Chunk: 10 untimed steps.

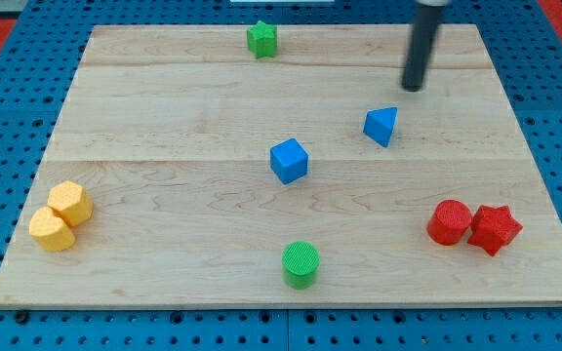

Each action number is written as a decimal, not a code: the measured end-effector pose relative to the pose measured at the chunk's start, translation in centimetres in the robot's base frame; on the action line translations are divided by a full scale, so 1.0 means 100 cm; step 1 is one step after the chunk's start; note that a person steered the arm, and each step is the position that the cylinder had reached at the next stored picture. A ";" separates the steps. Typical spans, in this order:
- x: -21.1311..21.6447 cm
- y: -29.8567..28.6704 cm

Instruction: Move the green circle towards the green star

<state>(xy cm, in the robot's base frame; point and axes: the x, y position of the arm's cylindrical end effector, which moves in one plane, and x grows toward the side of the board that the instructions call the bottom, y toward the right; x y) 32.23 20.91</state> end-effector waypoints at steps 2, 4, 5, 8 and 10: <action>0.225 0.054; 0.295 0.067; 0.296 -0.046; 0.252 -0.205; 0.276 -0.258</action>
<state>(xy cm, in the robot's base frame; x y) 59.78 -4.91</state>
